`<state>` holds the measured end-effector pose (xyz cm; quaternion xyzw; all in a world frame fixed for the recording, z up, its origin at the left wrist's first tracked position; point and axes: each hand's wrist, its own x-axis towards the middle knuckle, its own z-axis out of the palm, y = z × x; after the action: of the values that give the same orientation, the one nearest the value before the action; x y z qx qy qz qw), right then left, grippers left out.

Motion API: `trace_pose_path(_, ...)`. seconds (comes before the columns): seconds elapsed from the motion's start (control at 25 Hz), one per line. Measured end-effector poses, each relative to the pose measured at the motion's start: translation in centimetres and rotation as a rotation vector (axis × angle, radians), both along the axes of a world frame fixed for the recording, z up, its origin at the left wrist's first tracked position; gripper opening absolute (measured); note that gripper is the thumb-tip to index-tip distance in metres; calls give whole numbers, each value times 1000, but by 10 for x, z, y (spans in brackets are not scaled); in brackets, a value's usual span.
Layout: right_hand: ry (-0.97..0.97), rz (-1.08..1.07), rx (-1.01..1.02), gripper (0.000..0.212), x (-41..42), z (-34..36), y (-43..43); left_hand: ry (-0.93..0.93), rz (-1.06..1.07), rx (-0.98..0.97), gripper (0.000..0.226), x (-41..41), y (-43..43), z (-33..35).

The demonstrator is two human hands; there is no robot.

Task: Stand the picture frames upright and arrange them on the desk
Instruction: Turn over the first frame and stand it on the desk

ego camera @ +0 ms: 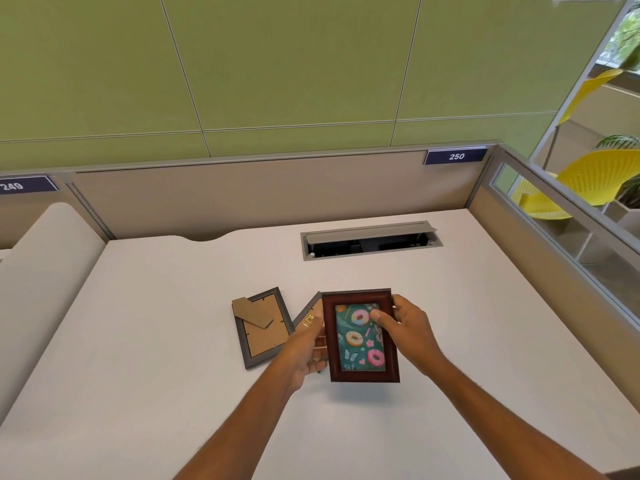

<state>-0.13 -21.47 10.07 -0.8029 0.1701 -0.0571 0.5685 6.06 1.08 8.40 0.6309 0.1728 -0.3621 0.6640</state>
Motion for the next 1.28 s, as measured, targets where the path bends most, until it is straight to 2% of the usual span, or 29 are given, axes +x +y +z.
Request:
trace_pose_path(0.2, 41, -26, 122, 28, -2, 0, 5, 59, -121, -96, 75, -11, -4, -2)
trace_pose_path(0.44, 68, -12, 242, 27, -12, -3, 7, 48, -114, -176, 88, -15, -3, -3)
trace_pose_path(0.96, 134, -75, 489, 40, 9, 1, -23, -60, -80, -316, 73, -10, -43, 1)
trace_pose_path(1.04, 180, -44, 480, 41, 52, -9, -68, -60, 37, -238, 73, 17, -86, -6)
trace_pose_path(1.12, 185, -53, 471, 42, 63, -9, -72, -47, 76, -213, 77, 20, -85, -2)
trace_pose_path(1.28, 147, -90, 493, 40, 75, -11, -82, 4, 16, -129, 61, 16, -88, -15)
